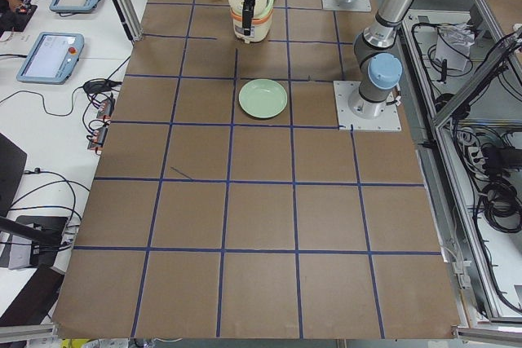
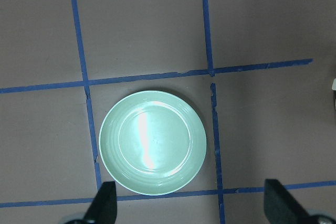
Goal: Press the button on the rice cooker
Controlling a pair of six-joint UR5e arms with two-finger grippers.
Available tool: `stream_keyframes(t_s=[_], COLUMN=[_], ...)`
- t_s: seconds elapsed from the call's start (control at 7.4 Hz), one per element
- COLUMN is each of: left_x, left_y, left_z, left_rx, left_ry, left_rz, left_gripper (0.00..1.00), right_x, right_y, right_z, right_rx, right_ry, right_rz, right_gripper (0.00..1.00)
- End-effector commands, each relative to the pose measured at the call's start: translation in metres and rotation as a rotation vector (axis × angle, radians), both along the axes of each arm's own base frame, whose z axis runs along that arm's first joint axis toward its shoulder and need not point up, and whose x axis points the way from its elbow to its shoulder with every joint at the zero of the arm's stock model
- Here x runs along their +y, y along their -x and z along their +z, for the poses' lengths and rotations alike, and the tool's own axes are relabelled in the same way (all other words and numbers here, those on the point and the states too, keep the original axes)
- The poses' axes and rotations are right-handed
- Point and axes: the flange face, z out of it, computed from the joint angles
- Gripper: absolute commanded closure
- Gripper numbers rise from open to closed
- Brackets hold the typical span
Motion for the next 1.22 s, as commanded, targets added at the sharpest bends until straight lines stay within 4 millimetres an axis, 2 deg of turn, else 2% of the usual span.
stream_keyframes(t_s=[0.0, 1.08], left_x=[0.0, 0.0], left_y=[0.0002, 0.0002], left_z=[0.0, 0.0], left_rx=[0.0, 0.0], left_ry=[0.0, 0.0], left_rz=[0.0, 0.0], left_gripper=[0.0, 0.0], right_x=[-0.0034, -0.0019], right_y=[-0.0003, 0.0], right_z=[0.003, -0.0031], right_rx=[-0.003, 0.0], right_ry=[0.039, 0.027], right_rz=[-0.009, -0.007], right_gripper=[0.0, 0.0])
